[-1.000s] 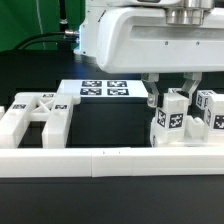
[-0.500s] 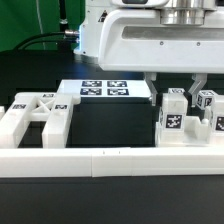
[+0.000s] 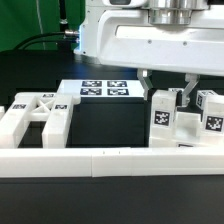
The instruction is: Assemble chair
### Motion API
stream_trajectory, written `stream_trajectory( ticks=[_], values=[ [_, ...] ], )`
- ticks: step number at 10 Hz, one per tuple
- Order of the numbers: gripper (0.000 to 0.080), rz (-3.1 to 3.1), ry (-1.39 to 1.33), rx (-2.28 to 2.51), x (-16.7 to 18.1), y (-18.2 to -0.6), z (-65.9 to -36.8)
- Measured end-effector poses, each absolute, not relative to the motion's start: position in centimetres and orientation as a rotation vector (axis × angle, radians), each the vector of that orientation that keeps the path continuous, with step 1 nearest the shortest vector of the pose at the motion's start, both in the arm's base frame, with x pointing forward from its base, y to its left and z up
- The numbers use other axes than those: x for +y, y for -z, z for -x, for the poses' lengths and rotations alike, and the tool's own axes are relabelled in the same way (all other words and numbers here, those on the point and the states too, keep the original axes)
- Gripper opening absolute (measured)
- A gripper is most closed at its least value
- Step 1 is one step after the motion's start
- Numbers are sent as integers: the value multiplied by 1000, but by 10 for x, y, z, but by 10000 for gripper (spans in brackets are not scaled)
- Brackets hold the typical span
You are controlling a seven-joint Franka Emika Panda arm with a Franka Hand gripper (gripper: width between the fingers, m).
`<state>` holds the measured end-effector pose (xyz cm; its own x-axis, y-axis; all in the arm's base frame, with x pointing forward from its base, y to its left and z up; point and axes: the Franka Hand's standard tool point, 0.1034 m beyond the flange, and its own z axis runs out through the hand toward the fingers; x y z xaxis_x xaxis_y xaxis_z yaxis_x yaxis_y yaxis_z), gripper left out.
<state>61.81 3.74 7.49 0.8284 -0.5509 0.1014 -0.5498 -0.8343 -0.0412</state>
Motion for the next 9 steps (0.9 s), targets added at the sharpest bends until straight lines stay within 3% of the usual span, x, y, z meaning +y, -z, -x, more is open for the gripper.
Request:
stream_trajectory(
  ticks=[3,4,5,7,9],
  values=[
    [327,2981,164,946,36,-74,-616],
    [509,2989,165,925,36,-75,-616],
    [604,3010,170,846,37,-81,-617],
    [640,3032,177,736,40,-92,-610],
    [647,3033,192,705,41,-92,-598]
  ],
)
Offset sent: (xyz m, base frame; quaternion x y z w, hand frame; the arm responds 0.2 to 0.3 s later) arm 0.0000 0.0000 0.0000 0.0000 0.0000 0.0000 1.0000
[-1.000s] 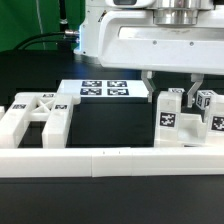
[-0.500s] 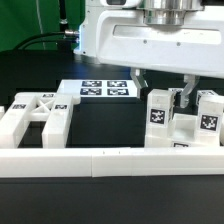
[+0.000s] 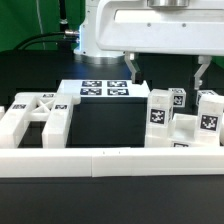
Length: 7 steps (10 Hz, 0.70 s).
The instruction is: Assemble chair
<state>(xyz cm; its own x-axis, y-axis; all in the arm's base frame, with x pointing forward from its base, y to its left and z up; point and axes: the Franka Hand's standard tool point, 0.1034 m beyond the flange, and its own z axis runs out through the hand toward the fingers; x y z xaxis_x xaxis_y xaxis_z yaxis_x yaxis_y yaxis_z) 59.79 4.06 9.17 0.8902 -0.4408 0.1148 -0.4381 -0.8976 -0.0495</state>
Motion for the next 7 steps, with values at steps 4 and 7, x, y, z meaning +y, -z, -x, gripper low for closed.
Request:
stream_trajectory(
  ticks=[4,7],
  values=[
    [648,3034,190,704,41,-91,-599],
    [648,3052,233,671,37,-71,-583]
  ],
)
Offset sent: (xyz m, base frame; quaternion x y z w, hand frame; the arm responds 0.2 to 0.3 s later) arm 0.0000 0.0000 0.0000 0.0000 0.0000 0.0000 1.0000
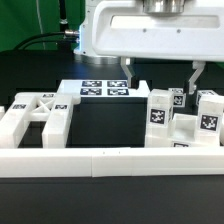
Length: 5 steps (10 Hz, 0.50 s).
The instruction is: Assemble chair
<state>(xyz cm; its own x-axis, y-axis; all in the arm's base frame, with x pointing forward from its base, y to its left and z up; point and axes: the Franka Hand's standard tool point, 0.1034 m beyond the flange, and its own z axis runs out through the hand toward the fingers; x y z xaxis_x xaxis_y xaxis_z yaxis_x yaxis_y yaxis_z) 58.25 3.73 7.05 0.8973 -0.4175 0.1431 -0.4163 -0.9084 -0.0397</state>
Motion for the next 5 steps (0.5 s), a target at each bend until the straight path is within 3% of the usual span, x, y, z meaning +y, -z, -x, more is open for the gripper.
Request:
stream_trajectory(
  ticks=[5],
  values=[
    [648,3088,244,651,35,-30,-574]
  ],
)
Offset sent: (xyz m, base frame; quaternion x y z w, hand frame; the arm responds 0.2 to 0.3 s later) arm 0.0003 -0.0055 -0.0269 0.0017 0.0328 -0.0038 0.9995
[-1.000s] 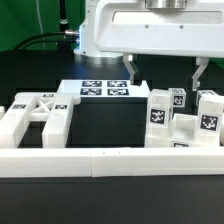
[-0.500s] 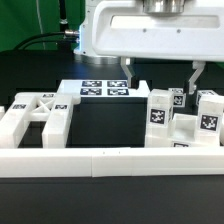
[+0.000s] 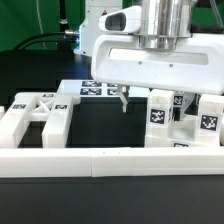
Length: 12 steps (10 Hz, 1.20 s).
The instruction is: Assemble chair
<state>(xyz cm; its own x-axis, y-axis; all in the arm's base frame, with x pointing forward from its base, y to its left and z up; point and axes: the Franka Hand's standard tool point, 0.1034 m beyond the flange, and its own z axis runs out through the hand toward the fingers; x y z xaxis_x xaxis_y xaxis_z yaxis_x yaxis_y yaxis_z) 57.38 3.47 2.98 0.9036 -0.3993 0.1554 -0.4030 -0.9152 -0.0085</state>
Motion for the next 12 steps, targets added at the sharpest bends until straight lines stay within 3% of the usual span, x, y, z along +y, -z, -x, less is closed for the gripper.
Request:
stream_trajectory(
  ticks=[5,7,8,9,10,12],
  values=[
    [648,-3026,-223,-625,33,-6,-578],
    [648,-3026,-224,-624,33,-5,-578],
    [558,-3026,-224,-623,33,-5,-578],
    [362,-3026,-224,-623,33,-5,-578],
    [362,-3026,-223,-623,33,-5,-578],
    [92,-3026,-223,-622,33,-5,-578]
  ],
)
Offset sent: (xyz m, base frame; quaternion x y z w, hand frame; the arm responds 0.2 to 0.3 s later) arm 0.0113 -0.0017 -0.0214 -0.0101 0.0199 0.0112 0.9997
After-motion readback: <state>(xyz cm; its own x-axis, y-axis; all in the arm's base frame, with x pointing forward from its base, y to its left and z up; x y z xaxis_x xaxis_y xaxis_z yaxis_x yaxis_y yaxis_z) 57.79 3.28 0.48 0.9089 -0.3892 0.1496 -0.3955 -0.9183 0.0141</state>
